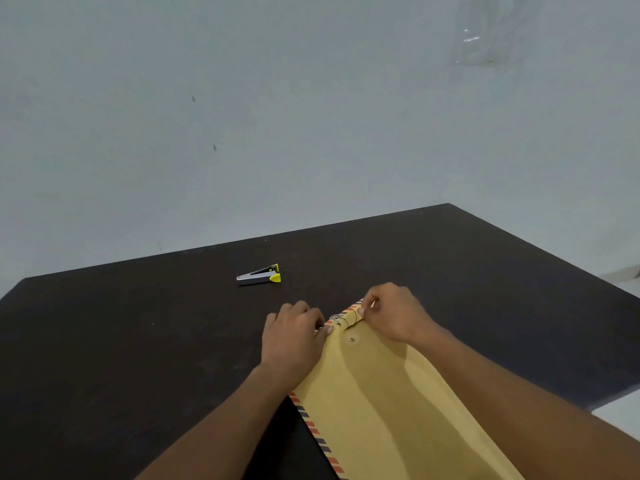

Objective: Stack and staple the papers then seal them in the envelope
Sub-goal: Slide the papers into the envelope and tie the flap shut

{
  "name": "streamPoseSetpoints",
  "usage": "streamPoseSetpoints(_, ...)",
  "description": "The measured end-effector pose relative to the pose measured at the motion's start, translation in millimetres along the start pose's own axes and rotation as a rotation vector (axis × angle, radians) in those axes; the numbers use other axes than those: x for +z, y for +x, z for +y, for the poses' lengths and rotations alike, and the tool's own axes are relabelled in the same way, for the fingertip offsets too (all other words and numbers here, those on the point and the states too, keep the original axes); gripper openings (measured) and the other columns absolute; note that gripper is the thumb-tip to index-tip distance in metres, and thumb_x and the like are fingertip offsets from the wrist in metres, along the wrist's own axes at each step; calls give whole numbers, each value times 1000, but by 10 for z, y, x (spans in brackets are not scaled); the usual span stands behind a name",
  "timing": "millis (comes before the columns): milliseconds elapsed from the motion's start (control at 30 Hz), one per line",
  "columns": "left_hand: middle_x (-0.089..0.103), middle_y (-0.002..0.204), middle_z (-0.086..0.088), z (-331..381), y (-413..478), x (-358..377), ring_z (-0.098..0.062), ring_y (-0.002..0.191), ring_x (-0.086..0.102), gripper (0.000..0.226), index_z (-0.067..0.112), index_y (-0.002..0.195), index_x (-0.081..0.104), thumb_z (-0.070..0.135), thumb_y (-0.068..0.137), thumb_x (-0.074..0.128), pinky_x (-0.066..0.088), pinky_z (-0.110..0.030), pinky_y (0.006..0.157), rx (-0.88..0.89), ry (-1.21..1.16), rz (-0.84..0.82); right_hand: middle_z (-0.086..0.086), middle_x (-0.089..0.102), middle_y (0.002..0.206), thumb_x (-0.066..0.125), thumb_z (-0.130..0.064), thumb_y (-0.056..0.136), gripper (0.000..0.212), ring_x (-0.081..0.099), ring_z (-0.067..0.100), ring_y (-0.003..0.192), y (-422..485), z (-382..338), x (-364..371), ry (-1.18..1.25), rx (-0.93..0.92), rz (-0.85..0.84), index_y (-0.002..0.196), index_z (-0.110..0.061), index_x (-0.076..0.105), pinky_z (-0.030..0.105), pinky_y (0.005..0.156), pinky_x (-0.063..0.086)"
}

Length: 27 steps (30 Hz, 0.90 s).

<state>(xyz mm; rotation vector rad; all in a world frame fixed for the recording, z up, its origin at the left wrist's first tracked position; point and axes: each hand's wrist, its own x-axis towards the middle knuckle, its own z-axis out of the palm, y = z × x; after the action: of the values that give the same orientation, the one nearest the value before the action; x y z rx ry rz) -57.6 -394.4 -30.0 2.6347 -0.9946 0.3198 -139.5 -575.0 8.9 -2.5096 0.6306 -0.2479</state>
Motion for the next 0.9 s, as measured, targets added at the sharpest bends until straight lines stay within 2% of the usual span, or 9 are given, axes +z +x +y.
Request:
streamPoseSetpoints(133,57,115,13,-33,-59,67,-11,109,50,29,36,116,65,51,98,47,38,-30,89,22,-34,48,-7,70,91,73,-42,80,18,63,21,93,135,-47,252,3,18,102,74,-25,72,38,79,56)
streamPoseSetpoints(333,62,111,14,-54,-56,124,-12,104,53,25,33,111,72,41,98,53,28,-27,77,91,-84,75,-8,74,87,71,-29,86,15,65,23,93,144,-54,465,-8,64,246,72,-24,74,36,79,51)
streamPoseSetpoints(433,64,104,14,-64,-63,135,-13,99,56,24,31,104,76,41,96,56,28,-27,74,112,-74,104,-1,69,105,58,-30,94,17,58,27,105,123,-74,472,-163,-19,198,91,-21,72,40,85,47)
streamPoseSetpoints(500,63,106,14,-78,-75,125,-12,100,55,29,31,107,75,44,96,52,29,-27,74,146,-44,92,4,61,113,50,-31,98,22,53,28,109,107,-75,459,-265,-73,128,105,-16,66,41,89,45)
streamPoseSetpoints(533,62,109,14,-90,-84,115,-11,102,54,32,31,111,74,46,97,50,30,-27,75,162,-32,76,5,60,113,48,-30,99,23,52,28,110,106,-59,447,-264,-90,93,106,-16,64,41,90,44)
streamPoseSetpoints(600,63,114,15,-117,-103,94,-11,106,55,36,32,116,73,48,97,46,34,-28,78,191,-21,53,2,61,105,47,-28,99,16,54,28,106,105,7,403,-174,-125,31,95,-20,60,40,88,44)
streamPoseSetpoints(700,63,117,15,-125,-114,73,-11,107,55,39,32,118,72,49,98,44,38,-30,81,202,-3,34,-8,62,84,48,-22,98,18,58,21,88,60,135,304,79,-164,2,81,-23,53,37,79,46)
streamPoseSetpoints(800,62,119,15,-115,-89,47,-10,111,52,37,33,121,70,47,99,44,38,-30,85,210,0,23,-10,64,82,52,-13,95,13,60,9,78,20,194,211,183,-191,99,88,-20,60,30,74,49)
streamPoseSetpoints(900,59,124,15,-120,-58,22,-9,116,49,37,32,126,67,46,101,44,37,-29,89,220,-4,7,-7,61,95,53,-8,92,26,58,7,86,72,230,173,55,-279,63,108,-24,66,25,79,48)
